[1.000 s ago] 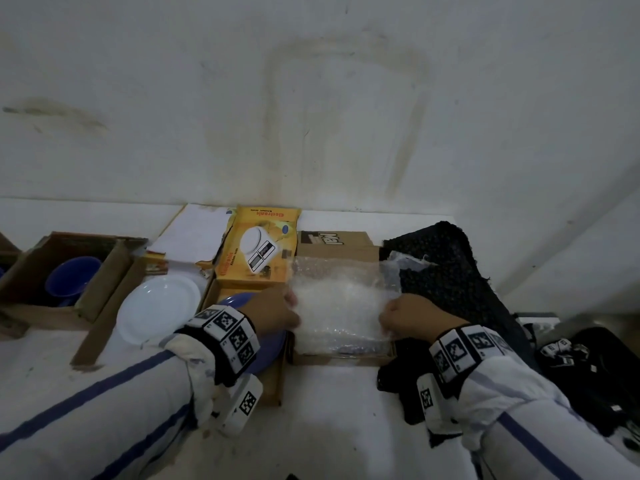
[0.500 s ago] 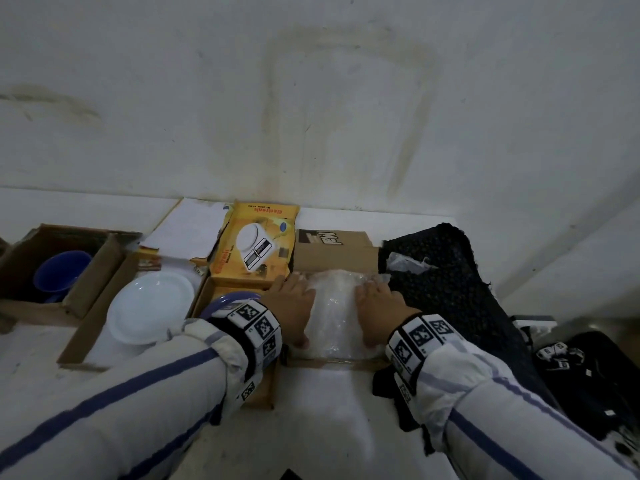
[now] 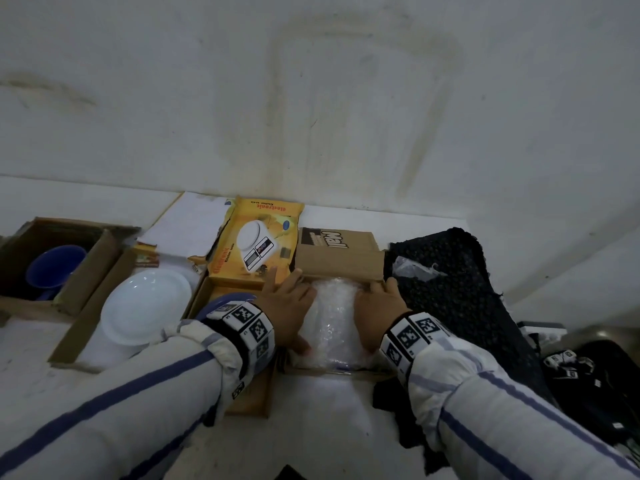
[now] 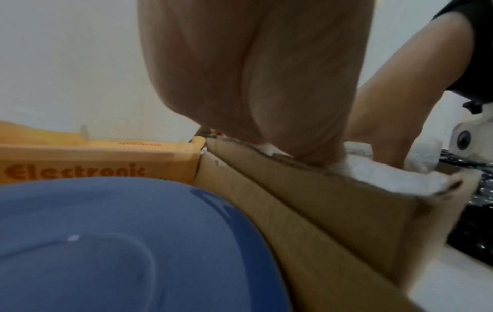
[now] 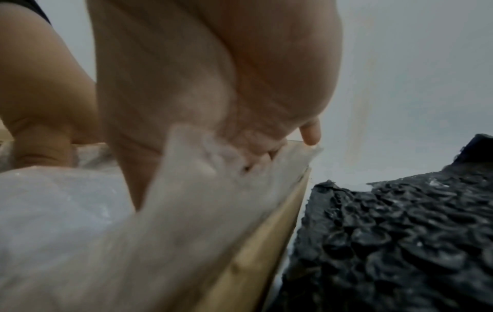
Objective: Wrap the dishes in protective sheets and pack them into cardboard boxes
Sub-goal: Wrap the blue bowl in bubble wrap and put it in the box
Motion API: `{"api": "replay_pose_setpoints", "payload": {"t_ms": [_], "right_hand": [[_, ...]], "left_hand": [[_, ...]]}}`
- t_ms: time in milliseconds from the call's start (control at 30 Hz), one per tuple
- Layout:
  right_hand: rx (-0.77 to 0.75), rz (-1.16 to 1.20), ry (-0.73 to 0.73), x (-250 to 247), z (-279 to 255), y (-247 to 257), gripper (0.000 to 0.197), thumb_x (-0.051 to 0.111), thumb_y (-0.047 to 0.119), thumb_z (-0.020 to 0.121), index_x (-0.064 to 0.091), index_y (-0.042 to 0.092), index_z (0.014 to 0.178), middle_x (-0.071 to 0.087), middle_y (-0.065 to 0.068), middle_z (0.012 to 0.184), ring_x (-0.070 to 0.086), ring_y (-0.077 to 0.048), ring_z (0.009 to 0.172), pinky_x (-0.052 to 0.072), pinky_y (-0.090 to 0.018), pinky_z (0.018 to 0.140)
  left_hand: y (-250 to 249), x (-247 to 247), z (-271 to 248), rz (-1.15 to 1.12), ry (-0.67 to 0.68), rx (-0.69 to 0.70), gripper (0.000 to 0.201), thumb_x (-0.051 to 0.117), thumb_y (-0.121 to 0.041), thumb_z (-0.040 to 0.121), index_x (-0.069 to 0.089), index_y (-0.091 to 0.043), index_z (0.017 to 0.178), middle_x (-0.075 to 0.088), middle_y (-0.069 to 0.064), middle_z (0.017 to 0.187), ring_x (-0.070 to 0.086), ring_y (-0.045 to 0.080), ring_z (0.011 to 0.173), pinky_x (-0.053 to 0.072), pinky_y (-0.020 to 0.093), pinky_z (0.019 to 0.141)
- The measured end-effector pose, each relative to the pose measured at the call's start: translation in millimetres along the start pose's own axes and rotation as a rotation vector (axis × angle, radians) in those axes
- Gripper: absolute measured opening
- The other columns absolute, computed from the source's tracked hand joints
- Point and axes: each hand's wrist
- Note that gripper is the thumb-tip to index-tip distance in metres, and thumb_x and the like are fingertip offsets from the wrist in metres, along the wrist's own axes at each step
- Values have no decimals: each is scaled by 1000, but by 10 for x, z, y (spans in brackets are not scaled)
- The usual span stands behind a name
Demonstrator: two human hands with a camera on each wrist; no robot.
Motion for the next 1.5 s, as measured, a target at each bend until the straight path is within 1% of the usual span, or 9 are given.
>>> {"api": "replay_pose_setpoints", "payload": {"t_ms": [100,300,500,767,867,1000,1167,1333,1500], "right_hand": [[-40,171,26,-49,-13,-120,61,65,28,78,41,10,131,41,-10,138,30,-31,132,15,-55,109],[2,92,37,-122,-175,-268,50,54,18,82,46,9,131,34,-13,142,29,-33,126,20,-49,108],[19,-88,136,48,-164,-113,84,60,52,83,27,8,146,15,-14,156,8,-40,142,2,-63,111],[46,-133,98,77,-126,37,56,45,35,96,35,6,143,21,-17,154,2,-44,142,1,-61,113],[37,-77,70,85,-141,11,53,52,34,92,43,6,136,28,-16,149,6,-40,141,7,-57,113],[-19,132,143,-22,-180,-121,45,55,25,84,51,6,125,23,-16,151,-3,-35,145,-5,-65,111],[-20,76,76,37,-271,-124,70,59,30,82,30,12,142,16,-21,154,0,-37,145,-5,-63,112],[17,-8,49,146,-245,77,56,31,28,98,18,6,148,12,-24,155,-1,-42,144,-4,-59,115],[-56,125,105,13,-241,-83,53,56,25,85,43,8,133,34,-19,144,15,-35,142,5,-57,115]], "left_hand": [[39,-24,-40,-72,-24,20,107,57,-70,74,5,-17,151,6,3,158,-6,29,147,-8,57,114],[105,-186,-140,-191,-118,-20,72,58,-46,78,34,-18,140,29,1,146,14,22,142,0,51,117],[50,-224,-54,-15,77,-14,75,57,-46,84,26,-15,145,25,5,153,6,28,145,-1,64,112],[-124,-67,-18,40,-69,-94,86,62,-56,79,24,-16,146,32,5,151,10,35,144,-4,66,109],[-67,-28,-52,-17,-119,-95,87,62,-59,76,28,-17,144,33,3,149,13,31,144,-2,64,111],[0,-37,-131,-79,-166,-111,77,60,-54,76,34,-17,138,33,2,144,19,27,140,2,58,115],[24,-132,-213,-48,-20,-45,85,58,-55,77,25,-15,145,21,4,153,7,28,145,-2,62,113],[-119,-96,-194,44,15,-59,86,59,-46,81,16,-11,147,20,10,153,9,31,144,0,65,111],[-93,-157,-190,19,22,-39,89,60,-47,80,16,-10,147,18,9,154,4,32,145,-1,64,111]]}}
Point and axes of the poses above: each hand's wrist, its own z-axis towards the middle knuckle, its own x-axis out of the palm, y = z × x
